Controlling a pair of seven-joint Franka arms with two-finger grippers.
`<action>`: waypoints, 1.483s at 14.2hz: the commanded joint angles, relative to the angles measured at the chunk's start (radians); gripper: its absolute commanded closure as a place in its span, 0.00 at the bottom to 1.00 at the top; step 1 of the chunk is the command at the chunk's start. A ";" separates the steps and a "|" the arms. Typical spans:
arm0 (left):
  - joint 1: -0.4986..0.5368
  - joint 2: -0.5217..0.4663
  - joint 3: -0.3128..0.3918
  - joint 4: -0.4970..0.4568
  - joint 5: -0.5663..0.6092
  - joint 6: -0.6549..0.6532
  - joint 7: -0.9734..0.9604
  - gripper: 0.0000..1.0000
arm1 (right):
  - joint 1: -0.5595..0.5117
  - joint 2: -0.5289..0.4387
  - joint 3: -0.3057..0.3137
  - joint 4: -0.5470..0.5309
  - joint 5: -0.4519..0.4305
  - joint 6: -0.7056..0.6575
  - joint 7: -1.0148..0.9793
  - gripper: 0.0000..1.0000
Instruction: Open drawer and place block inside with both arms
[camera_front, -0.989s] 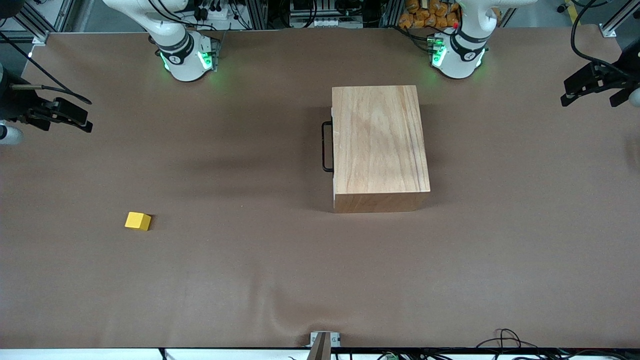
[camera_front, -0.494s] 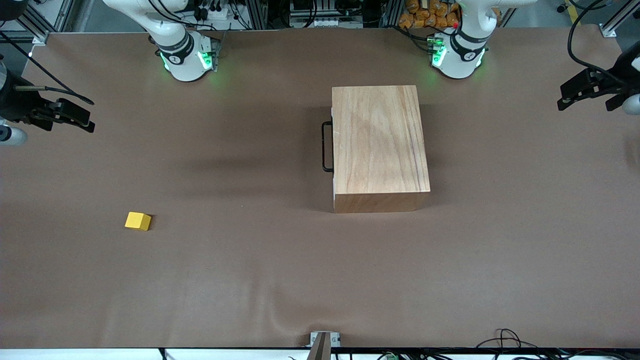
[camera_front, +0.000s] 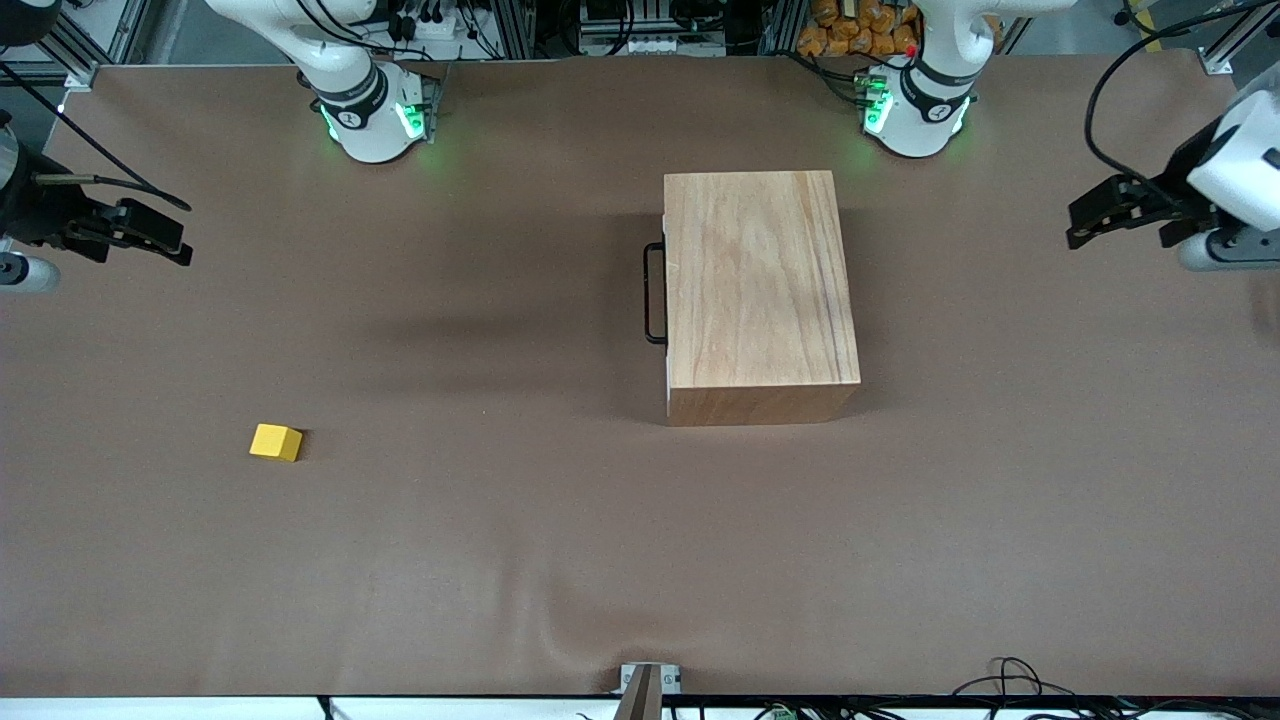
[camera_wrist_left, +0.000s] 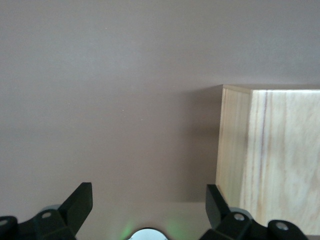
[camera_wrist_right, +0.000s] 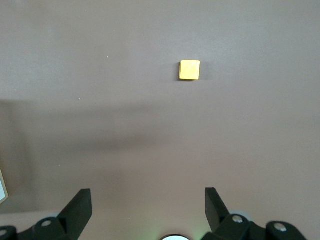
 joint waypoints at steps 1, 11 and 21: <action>-0.051 0.055 -0.026 0.071 -0.011 -0.008 -0.144 0.00 | -0.016 -0.009 0.012 -0.009 -0.016 -0.002 -0.007 0.00; -0.448 0.383 -0.025 0.260 0.003 0.125 -0.757 0.00 | -0.021 -0.005 0.009 -0.027 -0.016 0.003 -0.009 0.00; -0.817 0.703 0.113 0.462 0.035 0.256 -0.822 0.00 | -0.027 -0.005 0.007 -0.027 -0.014 0.001 -0.010 0.00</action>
